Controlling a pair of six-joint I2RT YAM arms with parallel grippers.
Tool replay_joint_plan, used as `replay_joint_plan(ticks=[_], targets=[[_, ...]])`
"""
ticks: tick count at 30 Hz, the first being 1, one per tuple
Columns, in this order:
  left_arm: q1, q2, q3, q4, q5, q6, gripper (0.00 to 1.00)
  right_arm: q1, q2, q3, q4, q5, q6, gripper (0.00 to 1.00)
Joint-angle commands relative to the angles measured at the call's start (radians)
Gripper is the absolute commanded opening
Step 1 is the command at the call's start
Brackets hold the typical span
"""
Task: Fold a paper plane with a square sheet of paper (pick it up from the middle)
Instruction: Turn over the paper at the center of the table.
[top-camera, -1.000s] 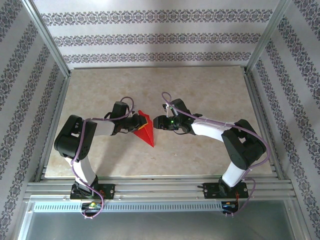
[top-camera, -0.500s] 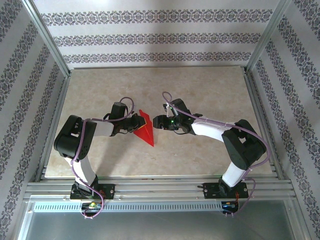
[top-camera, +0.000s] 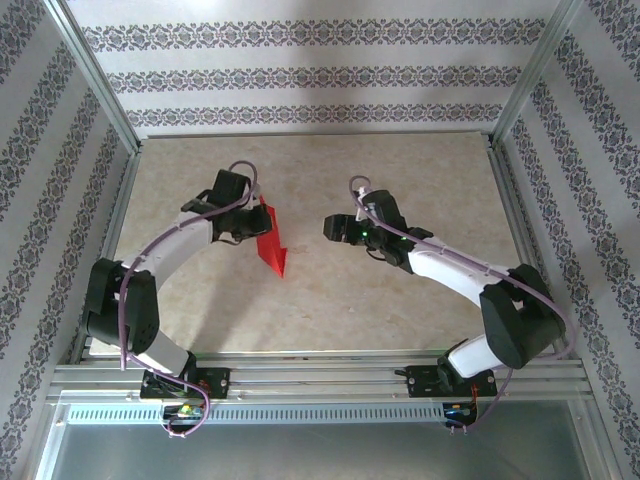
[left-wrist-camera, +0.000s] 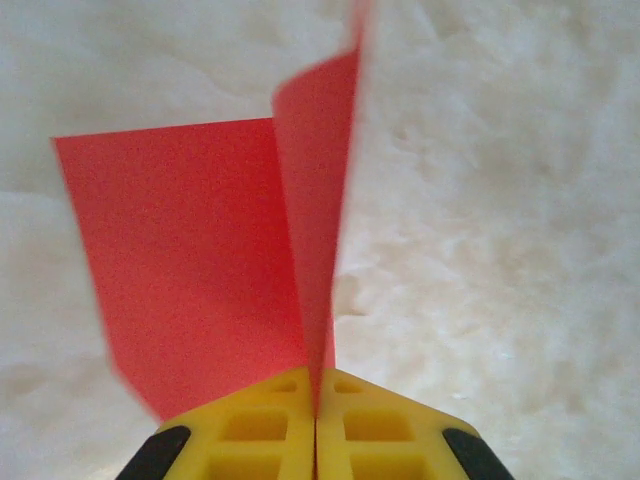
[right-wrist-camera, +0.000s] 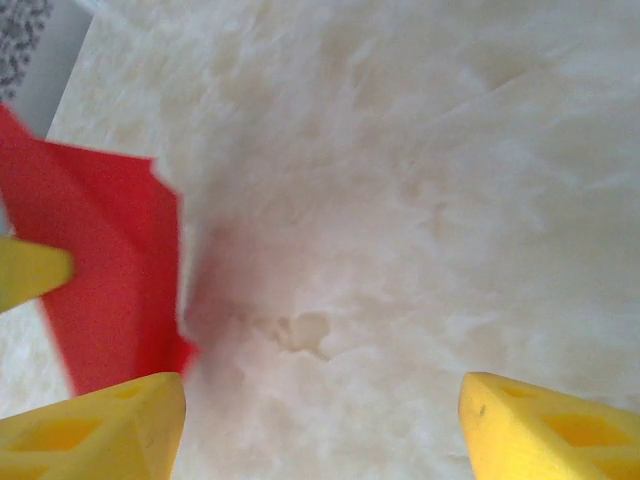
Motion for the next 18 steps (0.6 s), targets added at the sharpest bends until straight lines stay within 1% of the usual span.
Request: replay_joint_plan(ticks=[1,6,10,12,15,18], targets=[[-0.020,-0.005,0.113,-0.409,-0.293,0.128,0.08,-0.039,-0.051,-0.030,-0.005,0.088,-0.036,0.73],[-0.116,0.078,0.275,-0.604,-0.625,0.142,0.08,-0.102,-0.092,-0.051,-0.031,0.047,0.011,0.74],[-0.195,0.214,0.376,-0.683,-0.823,0.144,0.08,-0.121,-0.101,-0.070,-0.034,0.030,0.024,0.74],[-0.232,0.311,0.430,-0.720,-0.912,0.139,0.08,-0.127,-0.101,-0.075,-0.040,0.026,0.032,0.74],[-0.276,0.457,0.519,-0.761,-0.981,0.138,0.08,-0.137,-0.111,-0.086,-0.042,0.026,0.040,0.74],[-0.316,0.579,0.604,-0.749,-1.024,0.174,0.07,-0.150,-0.133,-0.102,-0.041,0.030,0.050,0.74]])
